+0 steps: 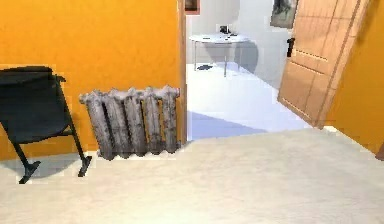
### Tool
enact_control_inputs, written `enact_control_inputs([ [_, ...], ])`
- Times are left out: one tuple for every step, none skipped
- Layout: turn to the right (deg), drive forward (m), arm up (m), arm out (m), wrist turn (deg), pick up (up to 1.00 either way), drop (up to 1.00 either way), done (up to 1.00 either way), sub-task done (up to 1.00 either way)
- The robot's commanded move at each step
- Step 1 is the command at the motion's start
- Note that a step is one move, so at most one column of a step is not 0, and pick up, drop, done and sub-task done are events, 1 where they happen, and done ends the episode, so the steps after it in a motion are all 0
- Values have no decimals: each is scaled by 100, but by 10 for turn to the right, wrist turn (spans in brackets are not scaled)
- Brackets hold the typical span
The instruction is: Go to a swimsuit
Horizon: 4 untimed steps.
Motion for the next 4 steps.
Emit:
enact_control_inputs([
  [90,0,0,0,0,0,0,0,0],
  [0,20,0,0,0,0,0,0,0],
  [360,0,0,0,0,0,0,0,0],
  [0,60,0,0,0,0,0,0,0],
])
